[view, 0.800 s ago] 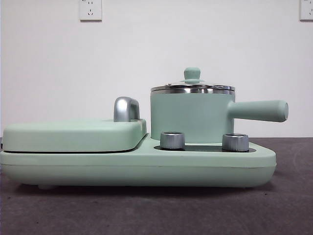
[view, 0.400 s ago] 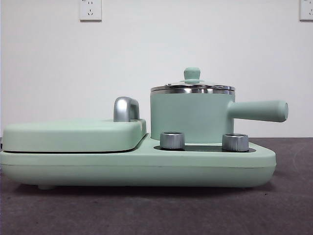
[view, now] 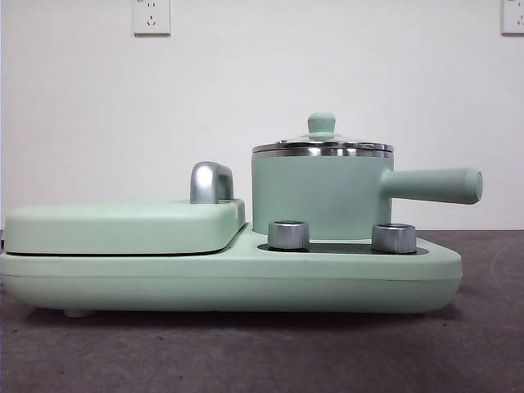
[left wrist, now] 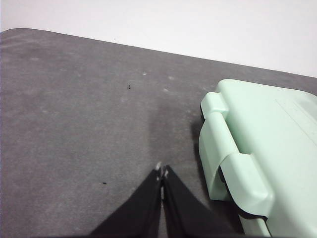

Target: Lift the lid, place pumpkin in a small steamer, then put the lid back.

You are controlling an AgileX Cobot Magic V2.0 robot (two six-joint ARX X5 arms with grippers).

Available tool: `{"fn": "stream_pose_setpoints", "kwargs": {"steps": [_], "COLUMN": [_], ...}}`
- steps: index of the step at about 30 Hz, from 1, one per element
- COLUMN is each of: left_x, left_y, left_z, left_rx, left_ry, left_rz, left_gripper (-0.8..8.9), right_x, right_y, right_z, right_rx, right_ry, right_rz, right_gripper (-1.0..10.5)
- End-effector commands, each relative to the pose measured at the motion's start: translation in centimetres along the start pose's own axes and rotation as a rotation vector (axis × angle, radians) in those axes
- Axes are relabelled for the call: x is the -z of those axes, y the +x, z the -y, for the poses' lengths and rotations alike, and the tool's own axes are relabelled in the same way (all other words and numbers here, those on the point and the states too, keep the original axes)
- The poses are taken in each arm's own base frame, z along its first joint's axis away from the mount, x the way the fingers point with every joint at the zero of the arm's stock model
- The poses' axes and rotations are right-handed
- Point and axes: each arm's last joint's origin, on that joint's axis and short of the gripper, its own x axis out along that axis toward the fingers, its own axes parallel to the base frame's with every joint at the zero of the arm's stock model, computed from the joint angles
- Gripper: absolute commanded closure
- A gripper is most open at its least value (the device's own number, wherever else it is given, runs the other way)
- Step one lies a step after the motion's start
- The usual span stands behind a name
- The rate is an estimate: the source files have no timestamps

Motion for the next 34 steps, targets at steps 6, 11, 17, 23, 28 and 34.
{"fn": "stream_pose_setpoints", "kwargs": {"steps": [6, 11, 17, 23, 28, 34], "left_x": [0.7, 0.7, 0.6, 0.7, 0.7, 0.7], "left_y": [0.2, 0.2, 0.2, 0.2, 0.2, 0.2], "left_z": [-0.1, -0.1, -0.1, -0.1, -0.1, -0.1], "left_rx": [-0.008, -0.008, -0.008, -0.008, -0.008, -0.008], "left_ry": [0.013, 0.013, 0.013, 0.013, 0.013, 0.013], "left_rz": [-0.025, -0.025, -0.023, -0.024, -0.024, -0.024], "left_gripper": [8.07, 8.07, 8.07, 8.07, 8.07, 8.07], "right_x": [6.8, 10.1, 11.3, 11.4, 11.4, 11.2], "right_y": [3.5, 4.9, 5.2, 5.3, 5.3, 5.3], "right_z": [4.4, 6.1, 6.5, 6.4, 6.3, 6.2], "right_rx": [0.270, 0.308, 0.340, 0.336, 0.339, 0.333], "right_ry": [-0.255, -0.251, -0.215, -0.219, -0.224, -0.228], "right_rz": [0.116, 0.097, 0.051, 0.049, 0.049, 0.067], "right_gripper": [9.3, 9.3, 9.3, 9.3, 9.3, 9.3]}}
